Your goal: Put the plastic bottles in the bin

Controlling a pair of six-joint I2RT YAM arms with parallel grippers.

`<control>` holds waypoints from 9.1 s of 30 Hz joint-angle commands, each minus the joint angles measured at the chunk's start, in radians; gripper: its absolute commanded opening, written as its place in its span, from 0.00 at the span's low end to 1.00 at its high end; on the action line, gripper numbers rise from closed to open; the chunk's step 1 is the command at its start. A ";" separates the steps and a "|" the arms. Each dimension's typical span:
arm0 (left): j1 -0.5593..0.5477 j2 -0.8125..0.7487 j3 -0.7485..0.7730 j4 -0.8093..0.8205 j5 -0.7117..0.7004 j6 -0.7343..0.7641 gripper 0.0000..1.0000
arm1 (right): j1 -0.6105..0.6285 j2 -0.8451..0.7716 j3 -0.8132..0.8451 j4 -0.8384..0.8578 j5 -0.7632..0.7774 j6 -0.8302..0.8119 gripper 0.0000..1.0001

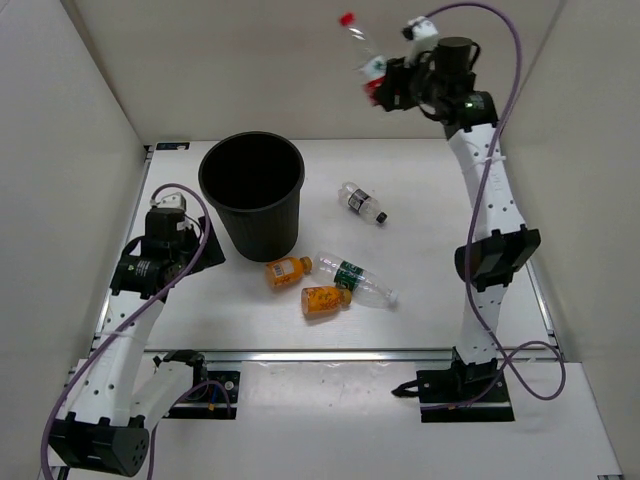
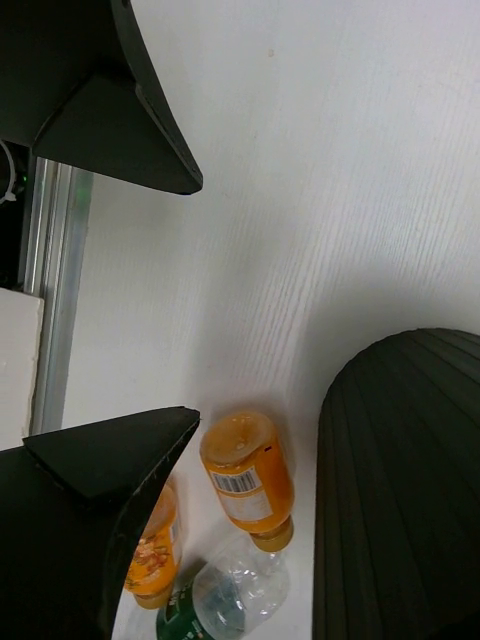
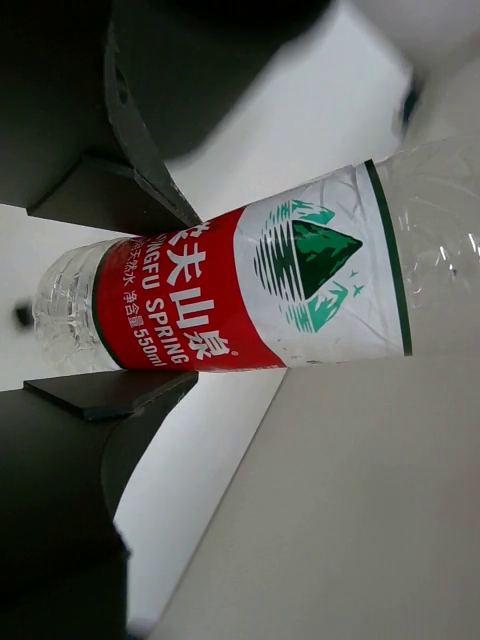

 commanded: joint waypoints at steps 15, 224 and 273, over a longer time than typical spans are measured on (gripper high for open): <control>-0.229 -0.031 -0.088 0.060 0.271 0.128 0.98 | 0.490 0.079 -0.014 0.181 -0.301 0.229 0.30; -0.664 0.475 0.010 0.327 -0.076 0.401 0.99 | -0.357 -1.014 -1.410 0.176 0.178 0.277 0.99; -0.819 0.865 0.143 0.614 -0.522 0.545 0.49 | -0.360 -1.030 -1.542 0.331 0.054 0.199 0.99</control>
